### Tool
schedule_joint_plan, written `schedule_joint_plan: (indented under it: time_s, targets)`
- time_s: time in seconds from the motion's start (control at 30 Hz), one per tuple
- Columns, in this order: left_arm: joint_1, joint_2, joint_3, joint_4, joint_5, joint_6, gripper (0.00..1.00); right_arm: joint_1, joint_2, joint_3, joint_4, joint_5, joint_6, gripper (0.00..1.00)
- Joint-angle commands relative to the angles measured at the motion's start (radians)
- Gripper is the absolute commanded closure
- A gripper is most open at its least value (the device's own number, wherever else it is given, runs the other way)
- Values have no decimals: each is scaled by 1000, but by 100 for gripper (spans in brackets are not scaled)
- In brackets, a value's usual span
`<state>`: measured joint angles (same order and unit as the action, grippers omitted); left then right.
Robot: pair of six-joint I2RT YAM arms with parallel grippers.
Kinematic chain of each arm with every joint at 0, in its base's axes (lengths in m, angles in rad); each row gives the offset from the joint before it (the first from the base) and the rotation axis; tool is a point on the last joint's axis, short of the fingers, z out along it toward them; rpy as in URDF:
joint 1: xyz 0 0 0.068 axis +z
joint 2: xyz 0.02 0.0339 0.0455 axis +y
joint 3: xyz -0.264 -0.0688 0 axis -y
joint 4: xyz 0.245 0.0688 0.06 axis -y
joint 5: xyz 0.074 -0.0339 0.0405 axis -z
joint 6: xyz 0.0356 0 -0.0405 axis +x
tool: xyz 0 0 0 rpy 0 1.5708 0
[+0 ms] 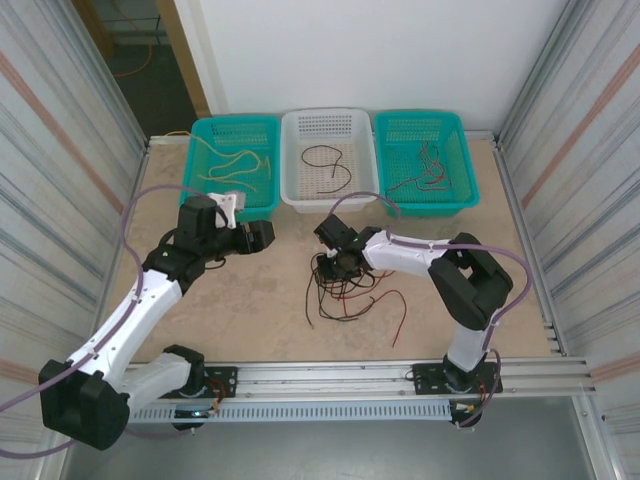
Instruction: Untangle the cables
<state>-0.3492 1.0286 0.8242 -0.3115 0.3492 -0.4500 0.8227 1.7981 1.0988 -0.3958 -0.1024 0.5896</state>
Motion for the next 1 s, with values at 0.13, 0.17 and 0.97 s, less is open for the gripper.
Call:
schedule_joint_plan:
  time_s: [0.13,0.17,0.97]
  targets:
    - [-33,41,43,45,46,11,30,9,-45,-14,22,25,-1,100]
    - [-45,51,53,42,49,21,30,12,-66,-19,20,36,-10,100]
    - [-306,177,47,142,160,152,37,-28,-625,-169,114,-19,-82,100]
